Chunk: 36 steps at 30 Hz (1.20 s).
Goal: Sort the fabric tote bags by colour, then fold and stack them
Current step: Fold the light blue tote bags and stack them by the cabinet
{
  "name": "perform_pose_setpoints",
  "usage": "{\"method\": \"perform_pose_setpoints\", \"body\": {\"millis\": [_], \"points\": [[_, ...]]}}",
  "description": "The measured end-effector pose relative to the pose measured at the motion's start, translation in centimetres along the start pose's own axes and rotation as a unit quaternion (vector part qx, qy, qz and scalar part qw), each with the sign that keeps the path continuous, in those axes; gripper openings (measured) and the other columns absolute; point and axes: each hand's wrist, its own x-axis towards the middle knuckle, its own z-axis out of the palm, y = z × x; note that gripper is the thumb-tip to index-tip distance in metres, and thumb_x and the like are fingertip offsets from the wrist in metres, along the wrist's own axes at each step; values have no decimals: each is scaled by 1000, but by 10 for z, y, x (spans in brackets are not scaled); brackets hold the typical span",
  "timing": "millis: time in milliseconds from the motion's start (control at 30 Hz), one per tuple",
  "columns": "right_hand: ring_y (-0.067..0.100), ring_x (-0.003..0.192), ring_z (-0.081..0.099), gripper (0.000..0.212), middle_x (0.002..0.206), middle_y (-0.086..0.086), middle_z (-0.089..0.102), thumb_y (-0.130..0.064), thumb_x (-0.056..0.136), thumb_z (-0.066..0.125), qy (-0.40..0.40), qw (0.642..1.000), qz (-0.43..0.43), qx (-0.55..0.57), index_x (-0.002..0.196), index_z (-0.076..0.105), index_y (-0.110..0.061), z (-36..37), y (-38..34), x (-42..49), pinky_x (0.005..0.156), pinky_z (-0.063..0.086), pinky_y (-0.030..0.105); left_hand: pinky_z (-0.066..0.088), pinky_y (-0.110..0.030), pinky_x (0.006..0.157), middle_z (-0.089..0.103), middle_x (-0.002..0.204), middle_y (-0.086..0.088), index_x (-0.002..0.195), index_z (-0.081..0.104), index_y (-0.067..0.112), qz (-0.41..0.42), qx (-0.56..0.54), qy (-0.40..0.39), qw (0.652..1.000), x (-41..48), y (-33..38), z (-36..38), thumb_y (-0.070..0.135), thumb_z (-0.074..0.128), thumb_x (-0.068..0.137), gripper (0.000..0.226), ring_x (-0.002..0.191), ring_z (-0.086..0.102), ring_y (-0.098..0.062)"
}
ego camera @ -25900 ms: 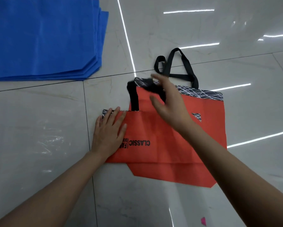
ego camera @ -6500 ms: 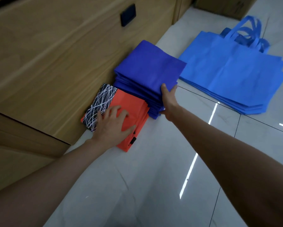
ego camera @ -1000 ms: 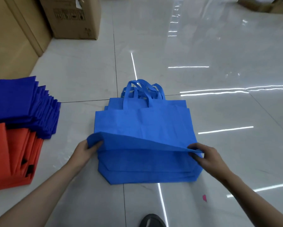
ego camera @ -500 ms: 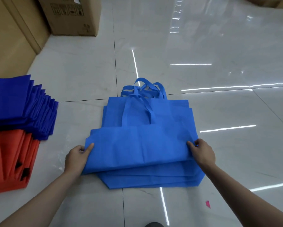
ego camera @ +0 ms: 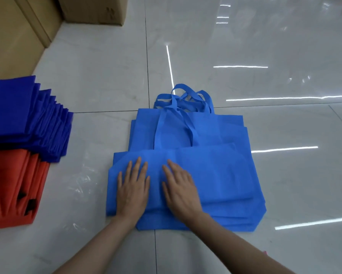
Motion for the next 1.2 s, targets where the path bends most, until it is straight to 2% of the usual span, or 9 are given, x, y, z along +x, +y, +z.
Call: {"method": "perform_pose_setpoints", "body": {"millis": [200,400,500,600,700,833,933,1100,1200], "points": [[20,130,47,50,144,-7,46,-48,94,29,-200,979,-11,-49,137,48,-31,27,21,1,101,43,47,34,-55,99,43,144,-4,135,49,16,-19,32,-27,999,-5,-15,22,42,3,100,63,132,41,-28],[23,145,16,61,157,-7,18,-55,92,4,-190,960,171,-114,148,18,-36,-12,124,-14,114,9,46,29,-53,104,41,146,-2,136,48,17,-27,16,7,999,-5,-12,23,41,14,99,56,135,35,-26],[24,143,21,66,155,-3,27,-53,92,8,-159,964,181,-115,147,31,-26,-23,133,-12,113,9,43,31,-54,103,42,145,-3,135,49,17,-24,21,15,999,-6,-11,24,37,25,94,51,134,37,-26],[34,128,41,67,139,13,47,-53,91,28,-65,971,229,-23,132,48,-5,-20,113,11,109,26,45,36,-54,97,52,137,-6,125,59,17,-32,17,16,999,0,-10,18,36,31,89,50,126,47,-30],[31,125,41,62,136,15,45,-39,91,56,-68,955,257,131,137,38,-2,-17,95,51,107,33,40,39,-57,96,57,129,-9,114,65,15,-26,14,9,1000,9,-13,15,38,35,83,49,116,51,-33],[27,121,43,71,132,8,46,-24,84,65,-117,888,355,266,143,27,-11,-10,81,106,100,41,41,18,-62,106,45,142,-6,122,59,18,-8,12,22,1000,8,-19,23,39,33,87,48,135,30,-28],[21,99,54,63,112,3,51,-16,86,65,-99,824,409,378,138,31,-12,-15,76,132,81,47,32,19,-64,104,40,147,-3,125,58,19,-3,12,17,1000,8,-19,24,39,30,89,50,139,26,-28],[0,76,54,41,94,0,54,-8,86,63,-87,850,292,430,124,50,-19,-38,69,137,65,44,18,19,-61,107,36,149,1,128,56,21,-14,-1,-16,1000,8,-20,20,44,26,89,55,140,26,-27],[4,86,53,45,99,1,55,2,77,53,-69,924,138,349,116,60,-19,-54,65,103,73,41,14,15,-54,111,26,153,6,135,49,25,-21,-13,-37,999,8,-20,17,51,16,88,62,143,17,-21]]}}
